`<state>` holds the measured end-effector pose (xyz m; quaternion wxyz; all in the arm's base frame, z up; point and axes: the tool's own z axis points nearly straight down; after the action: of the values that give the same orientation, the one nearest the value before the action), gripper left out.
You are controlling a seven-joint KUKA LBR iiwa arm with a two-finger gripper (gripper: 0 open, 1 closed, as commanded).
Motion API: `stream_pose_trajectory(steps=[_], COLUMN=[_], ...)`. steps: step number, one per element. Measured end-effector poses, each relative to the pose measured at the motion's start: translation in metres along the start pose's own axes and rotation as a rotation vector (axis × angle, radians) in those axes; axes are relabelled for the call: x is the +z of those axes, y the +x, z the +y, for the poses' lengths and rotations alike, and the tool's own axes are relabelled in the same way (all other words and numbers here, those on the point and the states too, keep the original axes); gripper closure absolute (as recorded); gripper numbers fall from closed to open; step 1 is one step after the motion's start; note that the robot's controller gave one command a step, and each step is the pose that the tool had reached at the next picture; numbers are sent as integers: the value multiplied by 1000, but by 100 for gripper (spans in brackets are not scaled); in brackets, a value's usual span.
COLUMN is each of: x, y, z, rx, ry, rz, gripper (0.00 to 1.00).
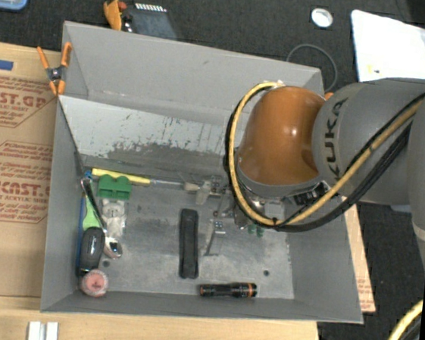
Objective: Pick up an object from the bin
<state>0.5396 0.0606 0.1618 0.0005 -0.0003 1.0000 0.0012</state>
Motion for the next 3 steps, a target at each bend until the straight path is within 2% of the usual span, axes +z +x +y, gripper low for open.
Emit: stream_pose_trajectory(steps=[1,2,3], x=[59,86,87], y=[-7,3,1], z=[-9,-69,-60], rx=[-7,-50,-18], ry=[0,-1,1], rz=[-7,-7,-5], gripper=[0,0,0])
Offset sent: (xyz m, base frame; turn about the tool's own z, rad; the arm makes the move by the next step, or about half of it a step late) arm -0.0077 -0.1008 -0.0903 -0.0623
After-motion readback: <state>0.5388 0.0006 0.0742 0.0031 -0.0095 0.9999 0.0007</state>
